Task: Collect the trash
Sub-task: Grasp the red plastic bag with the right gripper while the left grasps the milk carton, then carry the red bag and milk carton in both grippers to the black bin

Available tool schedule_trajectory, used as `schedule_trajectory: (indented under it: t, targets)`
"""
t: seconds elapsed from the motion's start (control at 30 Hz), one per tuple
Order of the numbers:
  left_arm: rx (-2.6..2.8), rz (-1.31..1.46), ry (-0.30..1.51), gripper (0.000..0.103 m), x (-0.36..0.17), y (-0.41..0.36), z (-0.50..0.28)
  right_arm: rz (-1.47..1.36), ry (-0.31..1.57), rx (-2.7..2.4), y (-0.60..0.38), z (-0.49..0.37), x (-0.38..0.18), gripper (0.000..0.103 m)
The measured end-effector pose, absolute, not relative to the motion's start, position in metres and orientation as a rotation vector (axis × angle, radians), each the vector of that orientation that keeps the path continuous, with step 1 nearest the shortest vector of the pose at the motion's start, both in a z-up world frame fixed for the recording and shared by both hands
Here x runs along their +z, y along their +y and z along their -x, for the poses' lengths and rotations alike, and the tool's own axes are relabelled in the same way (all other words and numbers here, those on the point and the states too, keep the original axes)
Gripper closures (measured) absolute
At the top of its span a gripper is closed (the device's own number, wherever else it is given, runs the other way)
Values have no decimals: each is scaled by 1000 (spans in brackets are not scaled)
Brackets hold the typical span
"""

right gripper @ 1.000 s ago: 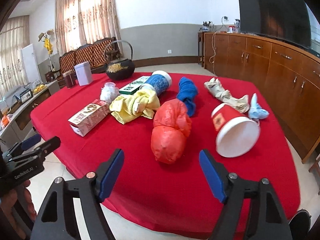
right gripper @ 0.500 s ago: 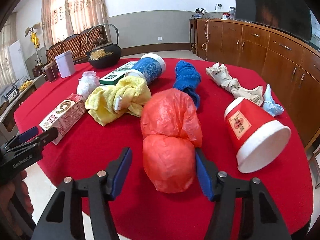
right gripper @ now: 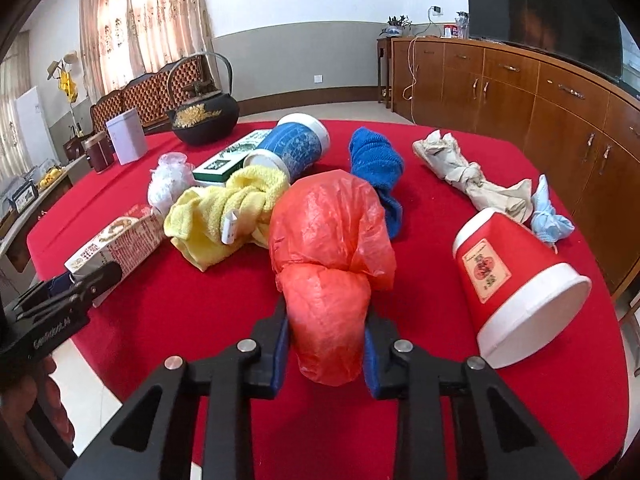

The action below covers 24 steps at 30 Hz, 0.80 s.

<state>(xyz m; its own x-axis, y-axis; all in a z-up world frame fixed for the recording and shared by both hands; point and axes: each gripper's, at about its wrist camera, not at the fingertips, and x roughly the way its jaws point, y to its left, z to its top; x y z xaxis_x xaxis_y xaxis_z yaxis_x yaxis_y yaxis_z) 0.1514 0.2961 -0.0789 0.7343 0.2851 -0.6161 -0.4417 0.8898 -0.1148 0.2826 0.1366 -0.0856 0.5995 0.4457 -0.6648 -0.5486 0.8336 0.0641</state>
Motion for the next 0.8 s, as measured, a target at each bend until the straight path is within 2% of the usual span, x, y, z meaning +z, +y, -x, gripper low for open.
schedule_trajectory:
  t: [0.5,0.8]
  targets:
    - [305,257,554,51,-34,227,-118,89,641,534,57,-238,-32,71]
    - [209,232,536,53,-28,178,-121,70,653,423,-18,-224,-26,71]
